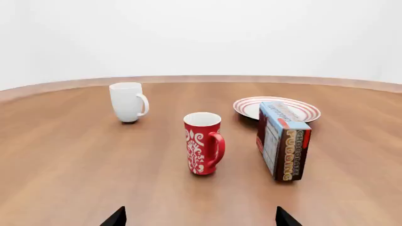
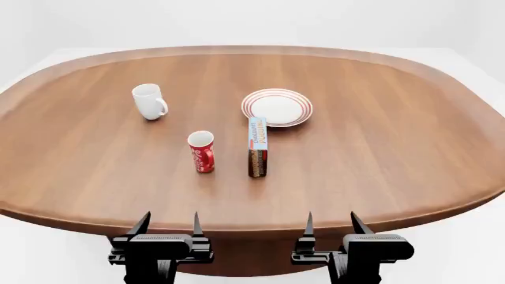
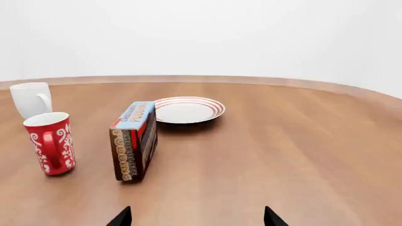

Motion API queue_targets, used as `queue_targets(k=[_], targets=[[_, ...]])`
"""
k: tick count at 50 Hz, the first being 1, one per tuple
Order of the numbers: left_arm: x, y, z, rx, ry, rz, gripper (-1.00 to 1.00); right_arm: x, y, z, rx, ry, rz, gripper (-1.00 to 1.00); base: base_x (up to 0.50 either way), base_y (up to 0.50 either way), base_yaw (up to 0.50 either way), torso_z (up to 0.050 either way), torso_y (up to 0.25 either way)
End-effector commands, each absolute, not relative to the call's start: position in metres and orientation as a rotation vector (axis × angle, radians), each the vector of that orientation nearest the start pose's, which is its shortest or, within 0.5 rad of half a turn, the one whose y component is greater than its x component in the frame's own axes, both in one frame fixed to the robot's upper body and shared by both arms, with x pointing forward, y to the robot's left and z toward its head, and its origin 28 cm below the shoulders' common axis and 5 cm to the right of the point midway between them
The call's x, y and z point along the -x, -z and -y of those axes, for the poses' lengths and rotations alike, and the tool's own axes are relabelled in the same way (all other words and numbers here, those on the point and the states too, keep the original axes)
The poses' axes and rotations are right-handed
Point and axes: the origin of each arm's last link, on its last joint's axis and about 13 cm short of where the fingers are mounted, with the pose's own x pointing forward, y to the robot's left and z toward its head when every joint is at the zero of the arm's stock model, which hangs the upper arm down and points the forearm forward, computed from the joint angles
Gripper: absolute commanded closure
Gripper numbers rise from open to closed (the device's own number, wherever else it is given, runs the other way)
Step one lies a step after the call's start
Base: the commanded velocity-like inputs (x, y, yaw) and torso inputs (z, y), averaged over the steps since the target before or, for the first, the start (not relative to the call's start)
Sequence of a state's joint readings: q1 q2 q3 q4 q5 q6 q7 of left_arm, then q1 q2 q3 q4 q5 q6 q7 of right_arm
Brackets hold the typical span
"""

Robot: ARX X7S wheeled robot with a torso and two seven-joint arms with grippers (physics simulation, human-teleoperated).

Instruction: Pick up the white mug and put it on the plate, and put the chocolate pudding to the right of the plate.

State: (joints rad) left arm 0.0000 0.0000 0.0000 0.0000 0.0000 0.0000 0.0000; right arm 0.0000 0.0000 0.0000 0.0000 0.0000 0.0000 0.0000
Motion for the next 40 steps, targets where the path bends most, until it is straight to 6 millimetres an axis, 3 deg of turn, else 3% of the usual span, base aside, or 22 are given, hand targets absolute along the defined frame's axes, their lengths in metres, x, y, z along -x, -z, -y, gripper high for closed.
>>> queue_targets(k=[1,31,37,40], targets=[[-0.212,-0.015,-0.205,0.003,0.001,0.000,-1.00,-0.212,-0.013,0.096,0.015,0.003,-0.006,-1.00,0.00,0.00,0.00,0.000,0.000],[-0.212,-0.017,-0.205,0.009,-0.005,0.006,-1.00,-0.212,-0.012,0.097,0.025,0.024,-0.012,-1.00,0.00,0.00,0.00,0.000,0.000],[-0.217,-0.047,-0.214,0.035,-0.040,0.161,-1.00,-0.215,-0.042,0.107,-0.007,0.090,0.118,-1.00,0.00,0.00,0.00,0.000,0.000],[-0.217,-0.078,-0.227,0.050,-0.116,0.348,-1.00,-0.215,-0.077,0.118,-0.020,0.165,0.311,-1.00,0.00,0.00,0.00,0.000,0.000]])
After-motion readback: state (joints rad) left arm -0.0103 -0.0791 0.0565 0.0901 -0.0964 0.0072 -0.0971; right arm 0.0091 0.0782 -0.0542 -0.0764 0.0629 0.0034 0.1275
